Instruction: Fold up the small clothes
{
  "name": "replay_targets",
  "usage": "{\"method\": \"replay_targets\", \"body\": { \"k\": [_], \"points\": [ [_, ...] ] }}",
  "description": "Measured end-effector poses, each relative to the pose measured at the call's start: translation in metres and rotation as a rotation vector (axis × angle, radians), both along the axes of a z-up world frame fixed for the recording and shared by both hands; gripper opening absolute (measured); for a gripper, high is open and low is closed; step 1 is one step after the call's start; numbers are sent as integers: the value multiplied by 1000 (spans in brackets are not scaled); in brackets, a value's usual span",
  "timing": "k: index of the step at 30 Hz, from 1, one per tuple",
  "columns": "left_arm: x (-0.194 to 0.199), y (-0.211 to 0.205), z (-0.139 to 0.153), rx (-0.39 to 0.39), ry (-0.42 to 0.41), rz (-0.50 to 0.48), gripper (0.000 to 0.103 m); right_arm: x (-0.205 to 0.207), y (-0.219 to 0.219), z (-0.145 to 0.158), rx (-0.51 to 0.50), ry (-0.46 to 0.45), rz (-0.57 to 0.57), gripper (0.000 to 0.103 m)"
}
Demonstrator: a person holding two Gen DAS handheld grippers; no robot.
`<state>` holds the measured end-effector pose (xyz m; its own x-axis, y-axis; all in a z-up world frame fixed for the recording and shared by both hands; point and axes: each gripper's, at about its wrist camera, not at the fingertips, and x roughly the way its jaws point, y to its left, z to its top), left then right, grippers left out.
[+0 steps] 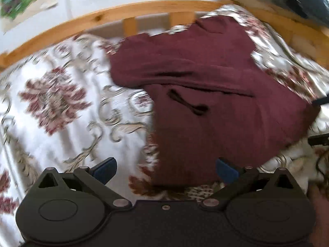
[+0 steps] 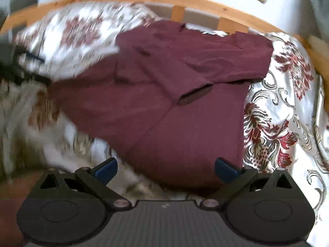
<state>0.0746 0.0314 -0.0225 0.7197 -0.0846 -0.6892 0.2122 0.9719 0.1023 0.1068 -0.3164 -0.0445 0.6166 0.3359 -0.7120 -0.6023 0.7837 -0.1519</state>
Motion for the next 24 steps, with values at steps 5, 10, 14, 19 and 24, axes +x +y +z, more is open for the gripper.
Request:
{"method": "replay_targets", "body": {
  "k": [5,10,14,19,24],
  "points": [
    [-7,-32,-20,138,9,-128,102,-18,15,-16,-157,-112,38,103],
    [-9,-58,-40,295,7,-223,102,-14,23,-18,-147,-120,27,103],
    [-9,-62,-47,356,-28,-246,103,-4,21,-18,-127,-98,19,103],
    [-12,-68,-53,450,-107,-270,103,3,17,-18,-103,-65,3,103],
    [-17,-83,-64,573,-243,-315,103,4,19,-18,-99,-60,-7,103]
  ]
}}
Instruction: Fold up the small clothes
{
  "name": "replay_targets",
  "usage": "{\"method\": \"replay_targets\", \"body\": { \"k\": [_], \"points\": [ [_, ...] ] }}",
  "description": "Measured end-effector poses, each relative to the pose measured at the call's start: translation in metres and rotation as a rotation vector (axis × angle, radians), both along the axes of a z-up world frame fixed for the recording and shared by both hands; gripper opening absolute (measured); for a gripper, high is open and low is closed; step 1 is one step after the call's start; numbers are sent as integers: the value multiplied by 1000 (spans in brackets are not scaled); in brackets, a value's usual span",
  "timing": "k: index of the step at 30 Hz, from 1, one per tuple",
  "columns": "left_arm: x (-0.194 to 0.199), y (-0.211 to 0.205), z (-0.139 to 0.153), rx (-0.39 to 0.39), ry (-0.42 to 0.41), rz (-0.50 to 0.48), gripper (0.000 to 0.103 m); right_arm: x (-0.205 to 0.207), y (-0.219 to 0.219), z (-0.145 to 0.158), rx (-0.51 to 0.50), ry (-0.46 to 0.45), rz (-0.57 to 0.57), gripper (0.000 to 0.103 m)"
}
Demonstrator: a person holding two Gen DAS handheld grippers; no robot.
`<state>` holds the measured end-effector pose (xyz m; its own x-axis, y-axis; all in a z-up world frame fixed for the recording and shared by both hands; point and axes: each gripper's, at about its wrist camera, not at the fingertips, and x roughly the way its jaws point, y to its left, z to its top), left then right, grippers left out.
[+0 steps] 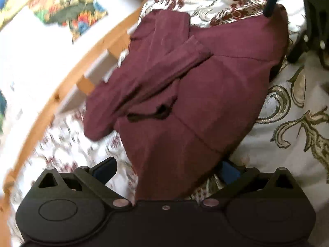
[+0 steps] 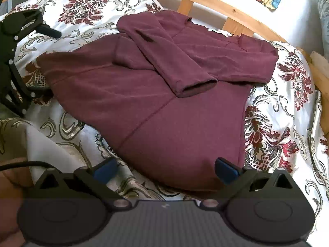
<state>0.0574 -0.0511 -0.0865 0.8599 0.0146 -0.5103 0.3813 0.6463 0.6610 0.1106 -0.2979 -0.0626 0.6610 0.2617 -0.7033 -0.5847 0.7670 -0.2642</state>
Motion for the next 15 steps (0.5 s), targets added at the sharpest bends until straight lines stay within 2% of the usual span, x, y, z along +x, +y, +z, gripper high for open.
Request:
{"method": "replay_targets", "body": {
  "k": [2,4,5,6,7,9,12,15],
  "points": [
    [1,-3,-1,15,-19,-21,100,-1,1,0,-1,-7,4,103],
    [4,0,5,-26,3,-19,79,-1,1,0,1,-13,9,103],
    [7,2,9,-52,18,-7,74,-2,0,0,2,-15,13,103],
    [9,3,11,-69,23,4,64,-2,0,0,1,-16,17,103],
    [11,6,14,-84,21,15,48,-2,-1,0,-3,-19,21,103],
    [14,9,17,-107,27,25,34,-3,-2,1,-10,-28,26,103],
    [21,15,25,-189,70,25,11,-4,-4,3,-14,-37,24,103],
    [32,19,37,-283,121,30,7,-5,-6,7,12,-39,44,103]
  ]
}}
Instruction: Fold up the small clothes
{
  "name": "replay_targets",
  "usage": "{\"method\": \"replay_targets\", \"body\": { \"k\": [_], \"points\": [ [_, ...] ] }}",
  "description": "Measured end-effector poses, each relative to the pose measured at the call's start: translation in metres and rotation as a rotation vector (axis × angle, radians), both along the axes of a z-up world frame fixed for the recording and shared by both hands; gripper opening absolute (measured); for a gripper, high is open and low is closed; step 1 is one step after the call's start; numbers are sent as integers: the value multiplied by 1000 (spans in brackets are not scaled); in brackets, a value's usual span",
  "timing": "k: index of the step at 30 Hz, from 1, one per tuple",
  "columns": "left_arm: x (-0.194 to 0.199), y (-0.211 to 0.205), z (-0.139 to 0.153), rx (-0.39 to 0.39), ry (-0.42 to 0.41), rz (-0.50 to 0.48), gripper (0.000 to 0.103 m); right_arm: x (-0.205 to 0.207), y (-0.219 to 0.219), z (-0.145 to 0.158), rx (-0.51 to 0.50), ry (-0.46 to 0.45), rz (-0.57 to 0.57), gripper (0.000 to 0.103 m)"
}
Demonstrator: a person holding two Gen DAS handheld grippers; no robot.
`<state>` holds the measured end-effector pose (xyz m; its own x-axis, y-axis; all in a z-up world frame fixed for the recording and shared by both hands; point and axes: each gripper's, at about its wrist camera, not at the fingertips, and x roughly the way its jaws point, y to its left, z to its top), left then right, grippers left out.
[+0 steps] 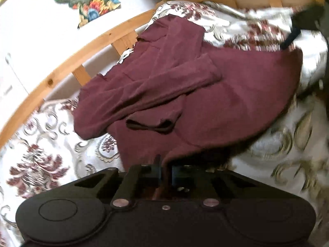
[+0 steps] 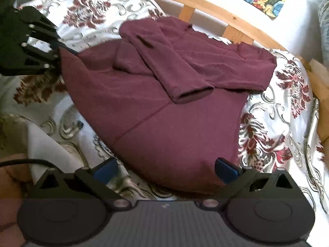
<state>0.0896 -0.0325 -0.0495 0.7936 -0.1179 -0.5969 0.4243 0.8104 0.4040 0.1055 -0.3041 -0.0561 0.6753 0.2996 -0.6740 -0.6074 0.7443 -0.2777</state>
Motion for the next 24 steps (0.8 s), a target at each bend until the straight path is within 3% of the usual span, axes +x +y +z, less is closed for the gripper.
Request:
{"method": "replay_targets", "body": {
  "k": [7,12,16,21,23,24],
  "points": [
    [42,13,30,-251,92,80,6,1,31,0,42,-28,98,103],
    [51,18,38,-320,98,111,6,5,69,-7,-8,-129,90,101],
    [50,23,38,-323,96,119,6,15,74,-14,-93,-190,6,76],
    [46,24,38,-288,71,114,6,24,43,-20,-125,-154,-101,61],
    [44,25,38,-282,69,117,6,22,26,-22,-118,-124,-140,49],
    [43,24,37,-274,68,118,6,21,16,-22,-112,-111,-163,37]
  ]
}}
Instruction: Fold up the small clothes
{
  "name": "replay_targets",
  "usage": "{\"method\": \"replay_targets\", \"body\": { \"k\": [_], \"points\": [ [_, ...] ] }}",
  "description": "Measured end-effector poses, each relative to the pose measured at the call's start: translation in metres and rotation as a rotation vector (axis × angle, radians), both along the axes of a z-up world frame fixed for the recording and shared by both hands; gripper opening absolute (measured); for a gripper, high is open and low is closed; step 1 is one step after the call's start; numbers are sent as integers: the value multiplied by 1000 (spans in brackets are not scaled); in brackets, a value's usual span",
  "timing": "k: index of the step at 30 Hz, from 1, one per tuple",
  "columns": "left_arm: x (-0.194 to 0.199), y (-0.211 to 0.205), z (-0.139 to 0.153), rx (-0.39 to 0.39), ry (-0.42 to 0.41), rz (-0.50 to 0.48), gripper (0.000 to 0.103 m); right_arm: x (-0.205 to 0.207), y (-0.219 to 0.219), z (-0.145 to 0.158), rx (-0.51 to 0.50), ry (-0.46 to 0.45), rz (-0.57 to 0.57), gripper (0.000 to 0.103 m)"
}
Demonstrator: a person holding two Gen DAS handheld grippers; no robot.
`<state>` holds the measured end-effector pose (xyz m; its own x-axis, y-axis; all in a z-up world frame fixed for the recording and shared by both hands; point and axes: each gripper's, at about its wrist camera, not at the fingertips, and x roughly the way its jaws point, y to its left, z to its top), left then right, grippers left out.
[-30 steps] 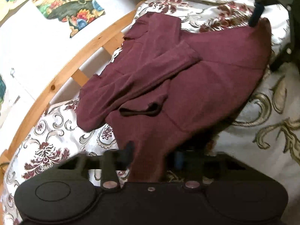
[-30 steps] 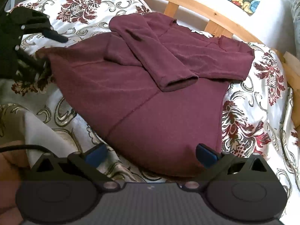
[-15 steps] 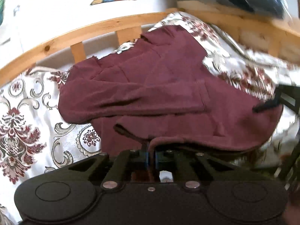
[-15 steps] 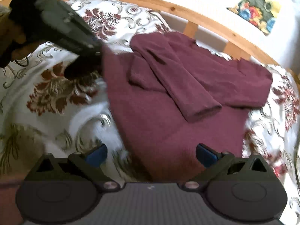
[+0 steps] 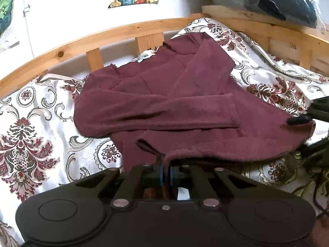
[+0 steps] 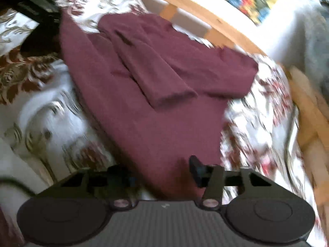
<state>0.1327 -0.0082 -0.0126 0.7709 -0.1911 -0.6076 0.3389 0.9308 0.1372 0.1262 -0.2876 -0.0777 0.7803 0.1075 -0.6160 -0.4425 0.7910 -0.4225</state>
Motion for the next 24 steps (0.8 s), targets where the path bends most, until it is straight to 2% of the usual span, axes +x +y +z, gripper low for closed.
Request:
{"method": "replay_targets", "body": {
  "k": [1,2,4,9,12,16,24],
  "points": [
    [-1,0,-1,12,-1,0,6,-2,-8,0,7,4,-20,23],
    [-3,-1,-4,27,-2,-3,6,-3,-16,2,17,3,-35,15],
    [-6,-4,-9,55,3,-9,6,-5,-30,9,65,3,-47,9],
    [-6,-7,-18,99,7,-3,6,3,-39,39,165,-4,-22,8],
    [0,-4,-24,103,25,27,8,23,-46,54,233,6,-26,8],
    [7,2,-31,101,52,62,18,44,-53,65,314,43,-45,8],
    [0,7,-36,133,65,79,29,61,-51,69,346,49,-53,8]
  ]
}}
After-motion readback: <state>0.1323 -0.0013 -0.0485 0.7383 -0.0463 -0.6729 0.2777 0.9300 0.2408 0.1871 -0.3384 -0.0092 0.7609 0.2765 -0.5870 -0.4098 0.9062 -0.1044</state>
